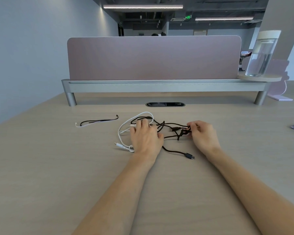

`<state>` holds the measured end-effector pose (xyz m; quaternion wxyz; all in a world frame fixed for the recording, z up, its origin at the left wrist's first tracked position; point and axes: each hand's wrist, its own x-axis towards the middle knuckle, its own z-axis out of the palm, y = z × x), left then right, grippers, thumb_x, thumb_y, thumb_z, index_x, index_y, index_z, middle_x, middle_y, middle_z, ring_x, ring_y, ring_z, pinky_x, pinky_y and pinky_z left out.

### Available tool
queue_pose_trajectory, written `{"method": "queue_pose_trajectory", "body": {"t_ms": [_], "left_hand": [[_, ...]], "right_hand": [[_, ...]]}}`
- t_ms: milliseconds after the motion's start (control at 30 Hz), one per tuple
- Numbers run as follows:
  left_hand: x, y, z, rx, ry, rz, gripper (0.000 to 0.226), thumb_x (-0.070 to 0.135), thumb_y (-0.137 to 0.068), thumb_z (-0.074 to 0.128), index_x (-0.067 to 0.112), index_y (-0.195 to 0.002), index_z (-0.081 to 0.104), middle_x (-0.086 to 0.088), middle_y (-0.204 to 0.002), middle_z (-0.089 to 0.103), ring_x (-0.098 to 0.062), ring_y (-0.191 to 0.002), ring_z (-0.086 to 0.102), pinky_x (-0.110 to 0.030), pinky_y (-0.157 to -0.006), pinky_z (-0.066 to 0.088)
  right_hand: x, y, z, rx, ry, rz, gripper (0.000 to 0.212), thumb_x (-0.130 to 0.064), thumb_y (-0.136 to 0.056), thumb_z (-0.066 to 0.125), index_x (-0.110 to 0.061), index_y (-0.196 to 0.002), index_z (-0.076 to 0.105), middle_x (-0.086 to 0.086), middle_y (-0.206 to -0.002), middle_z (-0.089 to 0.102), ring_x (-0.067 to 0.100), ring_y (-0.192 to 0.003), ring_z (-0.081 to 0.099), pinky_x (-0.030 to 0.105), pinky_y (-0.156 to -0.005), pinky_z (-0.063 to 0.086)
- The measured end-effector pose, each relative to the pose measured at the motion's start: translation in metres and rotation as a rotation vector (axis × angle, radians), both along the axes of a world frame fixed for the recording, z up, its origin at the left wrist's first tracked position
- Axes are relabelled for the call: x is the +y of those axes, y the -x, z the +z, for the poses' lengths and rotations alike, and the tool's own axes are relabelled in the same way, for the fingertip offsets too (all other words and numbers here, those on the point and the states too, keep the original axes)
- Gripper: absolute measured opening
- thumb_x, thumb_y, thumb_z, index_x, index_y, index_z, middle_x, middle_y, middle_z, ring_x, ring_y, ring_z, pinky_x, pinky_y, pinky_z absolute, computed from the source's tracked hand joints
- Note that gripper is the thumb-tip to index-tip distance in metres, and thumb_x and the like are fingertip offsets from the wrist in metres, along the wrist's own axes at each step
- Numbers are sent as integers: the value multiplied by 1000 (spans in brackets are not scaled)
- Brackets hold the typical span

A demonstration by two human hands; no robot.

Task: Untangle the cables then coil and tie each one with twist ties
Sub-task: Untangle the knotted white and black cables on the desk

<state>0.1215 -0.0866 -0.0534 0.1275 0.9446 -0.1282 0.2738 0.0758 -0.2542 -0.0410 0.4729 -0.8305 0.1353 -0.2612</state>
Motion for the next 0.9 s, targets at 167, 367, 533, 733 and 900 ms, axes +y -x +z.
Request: {"method": "queue_pose_trajectory", "body": {"t_ms": [167,367,533,733,900], "left_hand": [[2,0,-1,-24,-44,36,27,27,-85,48,13,-97,69,-6,-114,55,-27,-111,44,-40,-90,33],[-5,4,6,-155,373,-356,30,40,-86,48,17,-76,66,1,-86,57,-22,-89,52,-34,-78,40],[-9,12,10,210,460,-624,22,43,-83,69,21,-78,67,10,-76,59,-8,-75,51,-29,-71,45],[-6,-2,9,328,740,-510,9,21,-91,62,17,-88,69,6,-77,66,-8,-73,58,-22,-70,43],[0,-9,11,290,1072,-277,13,21,-94,50,19,-89,62,1,-75,61,-21,-72,57,-37,-77,50]], "right_hand": [[-8,1,-3,67,214,-75,18,-13,-95,52,-13,-89,69,6,-88,69,23,-88,61,26,-74,42],[2,6,8,-134,-283,173,13,-17,-96,57,-10,-97,69,-4,-77,68,3,-68,62,16,-70,54],[15,11,11,-183,-347,321,8,-8,-92,62,-7,-90,70,8,-79,73,10,-67,68,18,-68,56],[11,8,18,-221,-674,239,12,-1,-94,49,-9,-88,56,1,-65,58,14,-71,61,26,-74,54],[2,9,26,-175,-935,261,16,0,-91,48,-14,-83,45,-1,-60,42,14,-53,46,29,-70,51]]}}
